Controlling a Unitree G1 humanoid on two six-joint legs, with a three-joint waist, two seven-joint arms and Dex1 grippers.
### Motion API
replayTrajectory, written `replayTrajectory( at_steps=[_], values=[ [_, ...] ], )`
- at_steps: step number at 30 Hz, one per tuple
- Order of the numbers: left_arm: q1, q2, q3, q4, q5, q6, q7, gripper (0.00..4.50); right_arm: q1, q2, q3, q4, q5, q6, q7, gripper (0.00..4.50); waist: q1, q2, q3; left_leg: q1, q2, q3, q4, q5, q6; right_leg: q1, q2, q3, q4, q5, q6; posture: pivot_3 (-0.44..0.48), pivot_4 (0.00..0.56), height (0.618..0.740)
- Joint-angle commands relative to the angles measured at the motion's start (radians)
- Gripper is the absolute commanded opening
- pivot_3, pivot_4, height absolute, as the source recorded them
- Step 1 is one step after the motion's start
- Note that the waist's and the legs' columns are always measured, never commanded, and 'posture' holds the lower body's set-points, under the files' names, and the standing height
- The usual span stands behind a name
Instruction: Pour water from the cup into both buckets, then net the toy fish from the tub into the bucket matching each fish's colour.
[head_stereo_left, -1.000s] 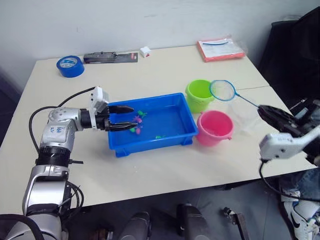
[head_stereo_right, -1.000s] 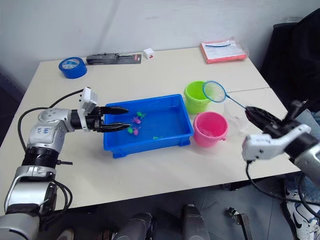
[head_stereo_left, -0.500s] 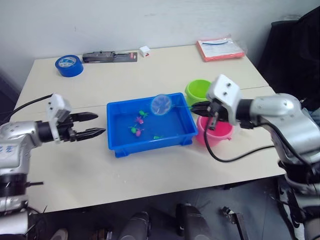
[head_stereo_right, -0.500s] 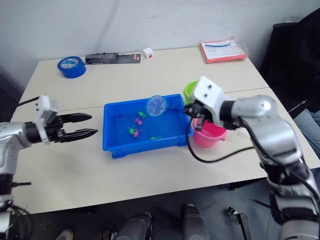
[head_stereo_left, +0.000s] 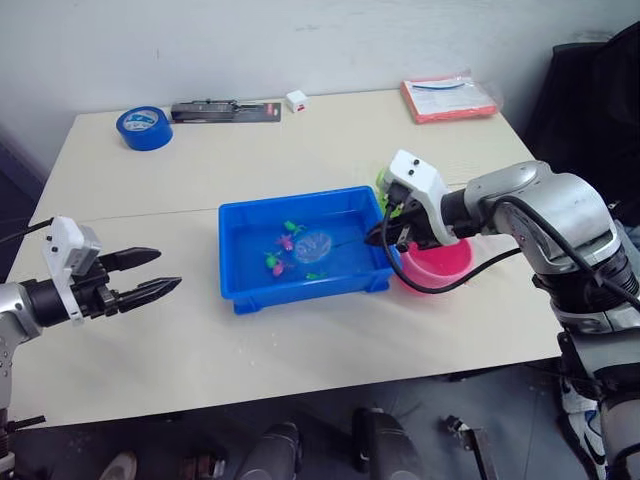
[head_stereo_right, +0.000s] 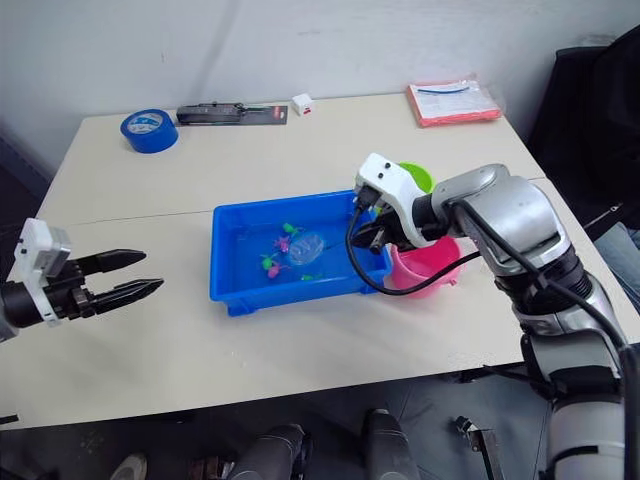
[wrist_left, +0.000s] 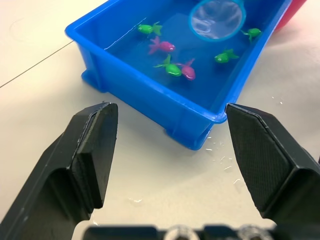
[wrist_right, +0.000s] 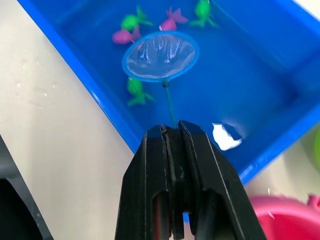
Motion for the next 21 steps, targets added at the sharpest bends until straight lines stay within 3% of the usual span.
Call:
replayTrajectory(
  at_steps=[1, 11, 21],
  values=[
    [0.004, 0.003, 0.028, -0.046, -0.032, -0.01, 0.01, 3.71, -0.022, 0.001, 0.011, 0.02, -0.023, -0.032, -0.007, 0.79, -0.001, 0.0, 0.0, 0.0, 0.0, 0.0, 0.0, 0.0, 0.0, 0.0, 0.0, 0.0, 0.0, 0.0, 0.0, 0.0, 0.15, 0.74],
    [0.005, 0.005, 0.021, -0.077, -0.053, -0.001, 0.032, 3.71, -0.042, 0.135, 0.031, 0.17, -0.086, -0.094, -0.085, 0.79, -0.009, 0.0, 0.0, 0.0, 0.001, 0.003, -0.002, 0.0, 0.0, -0.003, 0.001, 0.0, 0.001, 0.0, 0.0, 0.0, 0.15, 0.74],
    [0.033, 0.018, 0.049, -0.111, -0.077, 0.015, 0.046, 3.71, -0.041, 0.201, 0.029, 0.2, -0.104, -0.112, -0.096, 0.79, -0.014, 0.0, 0.0, 0.0, 0.001, 0.003, -0.003, 0.0, 0.0, -0.003, 0.001, 0.0, 0.001, 0.0, 0.0, 0.0, 0.15, 0.74]
  ],
)
